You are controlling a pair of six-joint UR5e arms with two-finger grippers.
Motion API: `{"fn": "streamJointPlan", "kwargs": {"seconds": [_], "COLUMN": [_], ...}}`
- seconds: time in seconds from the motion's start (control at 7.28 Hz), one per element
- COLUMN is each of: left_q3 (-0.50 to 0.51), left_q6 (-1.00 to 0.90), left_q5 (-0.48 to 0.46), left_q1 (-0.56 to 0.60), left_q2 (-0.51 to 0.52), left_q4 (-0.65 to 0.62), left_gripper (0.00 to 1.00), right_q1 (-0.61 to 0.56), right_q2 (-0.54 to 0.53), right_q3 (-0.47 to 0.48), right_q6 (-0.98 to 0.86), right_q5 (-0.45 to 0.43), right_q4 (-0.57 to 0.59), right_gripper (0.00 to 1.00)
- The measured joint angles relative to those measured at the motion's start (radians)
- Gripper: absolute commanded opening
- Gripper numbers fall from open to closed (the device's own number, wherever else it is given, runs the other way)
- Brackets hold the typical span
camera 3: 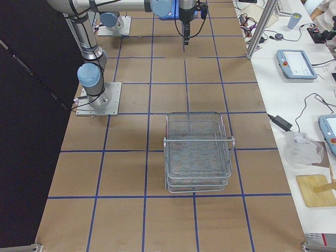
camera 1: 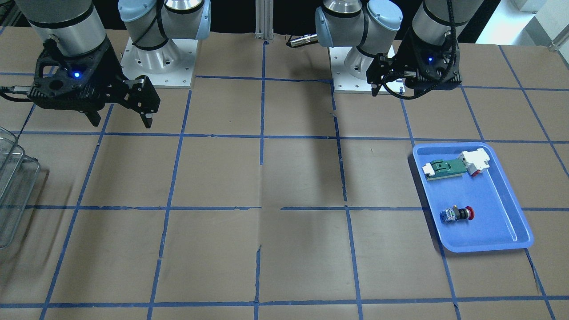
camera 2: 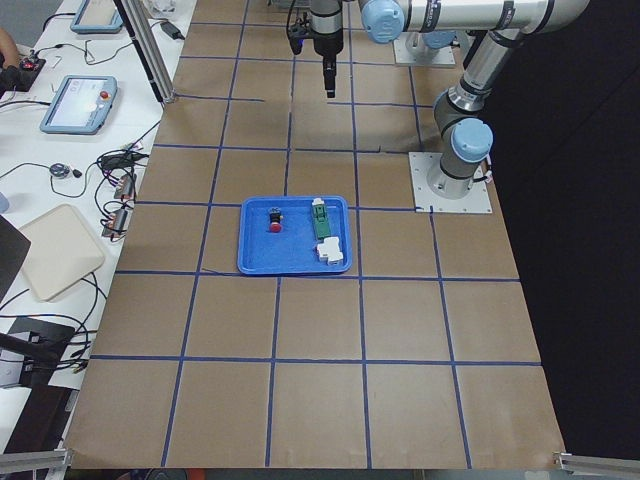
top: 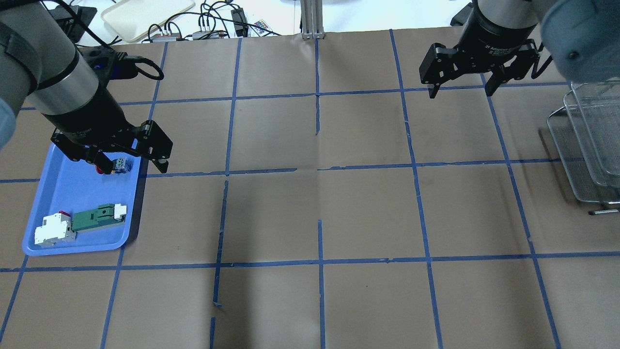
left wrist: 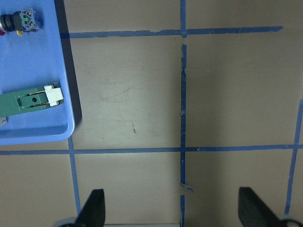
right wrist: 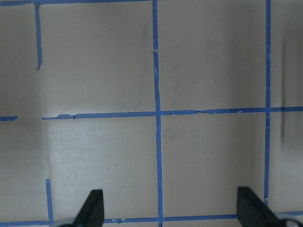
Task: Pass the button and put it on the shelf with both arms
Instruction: 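Move the left gripper over the blue tray toward the red button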
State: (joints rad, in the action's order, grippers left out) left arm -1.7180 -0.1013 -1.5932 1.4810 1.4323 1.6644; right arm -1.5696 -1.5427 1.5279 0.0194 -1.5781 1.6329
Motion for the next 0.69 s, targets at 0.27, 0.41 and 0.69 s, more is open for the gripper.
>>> {"fn": "streamJointPlan", "kwargs": {"seconds": [0.27,0.41,0.69], "left_q3": [0.000,-0.001,-0.009], "left_q6": [0.003,0.004,0.006], "left_q5": [0.000,0.000,0.022], "left_q1": [0.003,0.004,0.003], "left_q2": [-0.001,0.001,0.003], "left_q4": [-0.003,-0.005,-0.021], "left_gripper": [1.00,1.00,1.00], "right_q1": [0.000,0.000,0.000], "right_q2": [0.005,0.006,0.005], "right_q3": [-0.011,-0.011,-0.005], "right_q6": [0.000,0.000,-0.001], "right_q5": [-0.001,-0.001,0.000], "right_q4": [-0.005,-0.006,-0.007], "right_gripper": [1.00,1.00,1.00]}}
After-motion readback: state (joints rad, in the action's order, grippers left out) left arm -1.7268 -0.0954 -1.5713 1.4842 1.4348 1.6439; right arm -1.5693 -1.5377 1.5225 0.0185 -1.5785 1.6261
